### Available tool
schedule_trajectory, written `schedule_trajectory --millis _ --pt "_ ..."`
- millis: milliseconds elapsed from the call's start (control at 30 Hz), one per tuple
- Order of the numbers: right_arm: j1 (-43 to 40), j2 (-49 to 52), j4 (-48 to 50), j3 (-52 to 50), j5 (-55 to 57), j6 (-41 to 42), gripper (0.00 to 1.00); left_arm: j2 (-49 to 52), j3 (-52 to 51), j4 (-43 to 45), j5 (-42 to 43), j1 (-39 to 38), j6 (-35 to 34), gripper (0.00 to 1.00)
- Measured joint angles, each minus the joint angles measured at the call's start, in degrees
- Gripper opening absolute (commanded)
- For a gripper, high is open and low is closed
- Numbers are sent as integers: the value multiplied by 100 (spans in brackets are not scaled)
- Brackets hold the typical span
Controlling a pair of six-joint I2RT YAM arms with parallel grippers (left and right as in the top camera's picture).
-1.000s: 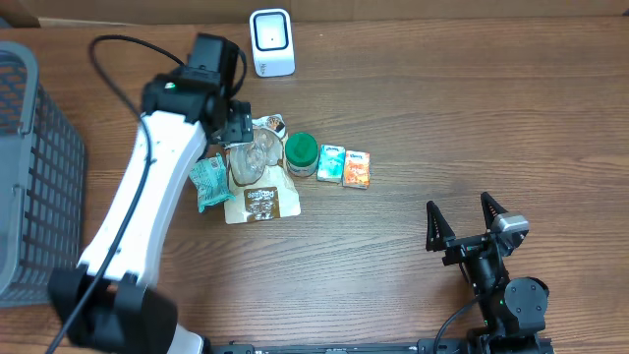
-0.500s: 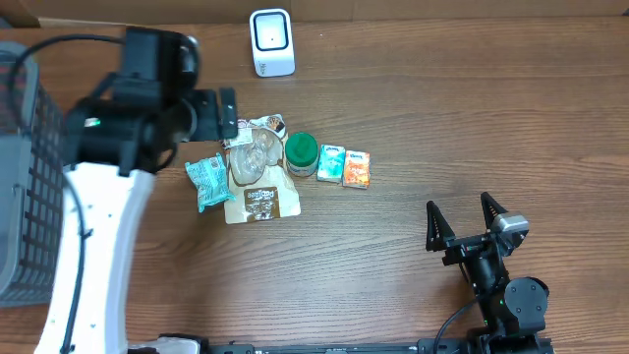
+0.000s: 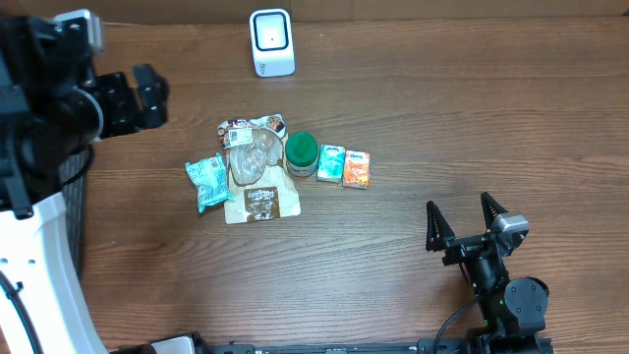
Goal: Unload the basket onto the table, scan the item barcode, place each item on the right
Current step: 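Raise the left gripper back above the basket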
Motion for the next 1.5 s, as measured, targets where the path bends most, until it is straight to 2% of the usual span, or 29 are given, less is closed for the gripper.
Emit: schedule_trajectory --millis 267,367,667,833,1233,1500 --pt "0 0 0 0 -2 0 100 92 2 -142 -24 1196 55 100" --pt "0 0 0 0 -4 2 100 262 2 -229 -26 1351 55 100" --pt "0 0 0 0 -2 0 100 949 2 -363 -24 1381 55 100" --pt "0 0 0 0 -2 0 100 1014 2 -439 -48 1381 76 100" --pt "0 0 0 0 -4 0 100 1014 2 -603 -997 1381 83 99" --pt "0 0 -2 0 -2 0 100 1014 2 -603 -1172 1381 96 100"
